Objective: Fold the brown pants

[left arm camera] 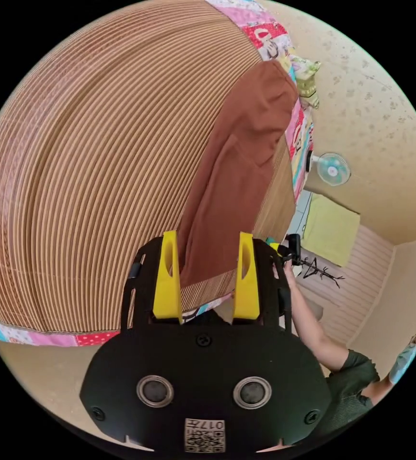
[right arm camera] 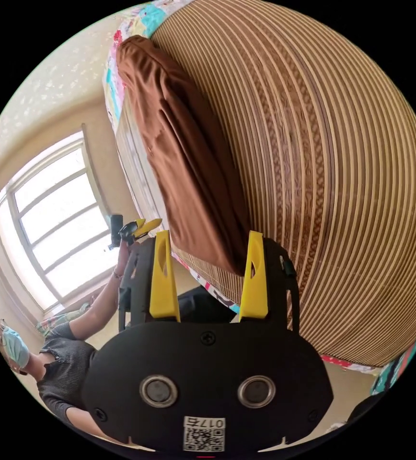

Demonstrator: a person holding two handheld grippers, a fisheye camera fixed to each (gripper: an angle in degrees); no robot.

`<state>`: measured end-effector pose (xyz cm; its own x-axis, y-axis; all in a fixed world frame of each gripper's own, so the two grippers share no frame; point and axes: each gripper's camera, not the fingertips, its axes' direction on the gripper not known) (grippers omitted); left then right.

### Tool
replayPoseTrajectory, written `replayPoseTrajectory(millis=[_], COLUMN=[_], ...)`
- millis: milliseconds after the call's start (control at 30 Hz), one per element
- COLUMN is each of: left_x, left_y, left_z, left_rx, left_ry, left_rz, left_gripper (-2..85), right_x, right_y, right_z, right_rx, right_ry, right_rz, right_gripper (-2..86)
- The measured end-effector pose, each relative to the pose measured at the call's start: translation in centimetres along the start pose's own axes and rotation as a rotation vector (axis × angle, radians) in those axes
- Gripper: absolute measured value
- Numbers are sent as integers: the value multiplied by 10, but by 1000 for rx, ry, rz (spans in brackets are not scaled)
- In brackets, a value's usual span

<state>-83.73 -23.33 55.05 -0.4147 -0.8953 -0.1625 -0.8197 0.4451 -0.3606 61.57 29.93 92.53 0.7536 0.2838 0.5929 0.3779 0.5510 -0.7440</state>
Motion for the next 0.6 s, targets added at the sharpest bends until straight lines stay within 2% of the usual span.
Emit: replayPoseTrajectory(millis=[67,133,200,233,267,367,500,600], left_x=[-20,-27,-26,-26,-24,-5,6,3], left_y=[20,35,47,51,56,81,150,210], left_z=[54,85,86,81,74,50,36,16], left_rx=[-185,-291,-280,-286,-301,-408,-611,-684], left_ry=[-50,-90,-111,-87,-39,59,40,246], left_rz=[-6,27,82,96,122,284,430,464], left_gripper=[126,98,70,54,48,41,41,41], right_x=[11,16,11,6,5,6,0,10], right_y=[7,17,26,33,36,58,129,190], right_z=[27,55,60,58,57,43,49,54], right_rx=[-52,-85,-63,-44,-38,-58,-206,-272], right_ry=[47,99,163,183,170,6,-167,-464], right_rz=[22,29,16,-6,-16,-21,-24,84], right_gripper=[203,172,121,76,69,44,33,29])
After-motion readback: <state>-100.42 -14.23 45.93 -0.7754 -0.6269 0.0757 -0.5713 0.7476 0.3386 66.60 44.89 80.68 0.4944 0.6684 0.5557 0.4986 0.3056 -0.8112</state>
